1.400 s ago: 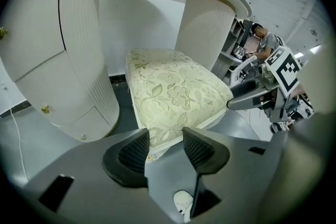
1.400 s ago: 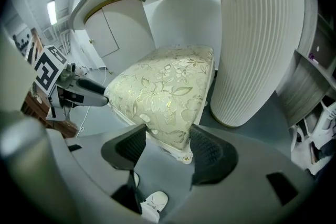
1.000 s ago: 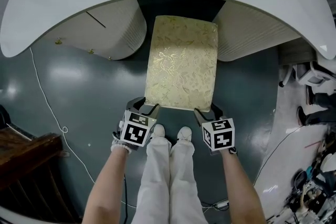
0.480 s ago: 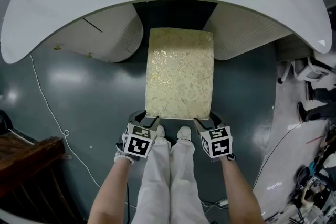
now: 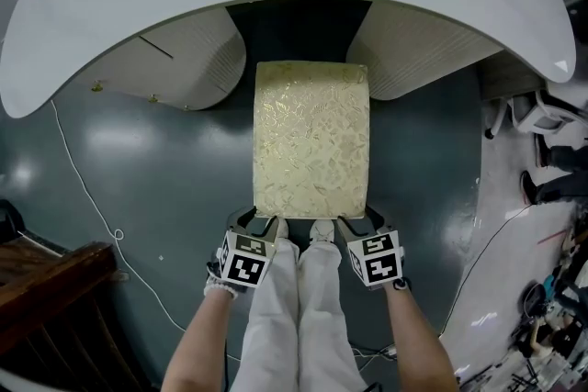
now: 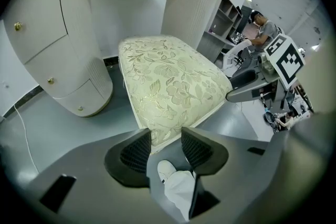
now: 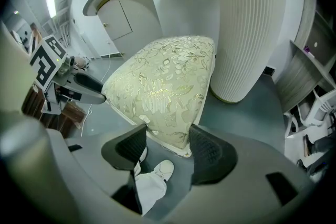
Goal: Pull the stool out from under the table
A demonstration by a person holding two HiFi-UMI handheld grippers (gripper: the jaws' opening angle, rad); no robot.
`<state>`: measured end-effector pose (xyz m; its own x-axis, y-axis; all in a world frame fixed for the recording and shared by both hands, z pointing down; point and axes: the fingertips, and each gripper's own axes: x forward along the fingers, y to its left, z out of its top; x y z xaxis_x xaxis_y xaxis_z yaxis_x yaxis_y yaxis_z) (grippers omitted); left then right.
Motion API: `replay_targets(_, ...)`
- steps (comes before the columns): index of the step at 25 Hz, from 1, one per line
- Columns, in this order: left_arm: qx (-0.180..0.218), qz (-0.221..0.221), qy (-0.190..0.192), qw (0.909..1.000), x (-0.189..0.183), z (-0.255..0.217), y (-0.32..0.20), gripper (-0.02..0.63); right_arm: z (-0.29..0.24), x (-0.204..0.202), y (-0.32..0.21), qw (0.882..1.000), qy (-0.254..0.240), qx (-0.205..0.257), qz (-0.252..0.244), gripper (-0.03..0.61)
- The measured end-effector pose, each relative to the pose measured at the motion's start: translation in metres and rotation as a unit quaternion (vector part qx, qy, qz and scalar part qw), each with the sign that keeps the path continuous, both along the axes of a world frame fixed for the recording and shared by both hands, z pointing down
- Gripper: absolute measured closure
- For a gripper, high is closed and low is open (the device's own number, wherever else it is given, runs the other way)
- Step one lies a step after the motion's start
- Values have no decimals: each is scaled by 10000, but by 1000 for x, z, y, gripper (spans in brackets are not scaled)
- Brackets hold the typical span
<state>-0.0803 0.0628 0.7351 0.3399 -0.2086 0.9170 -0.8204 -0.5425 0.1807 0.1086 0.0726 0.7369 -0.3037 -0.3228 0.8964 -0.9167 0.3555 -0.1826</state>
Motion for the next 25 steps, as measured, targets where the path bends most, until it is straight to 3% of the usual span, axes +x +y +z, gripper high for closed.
replay_targets(25, -380, 268, -242, 9986, -6, -1, 60, 442, -1, -3, 52, 9992, 15, -321, -219, 307)
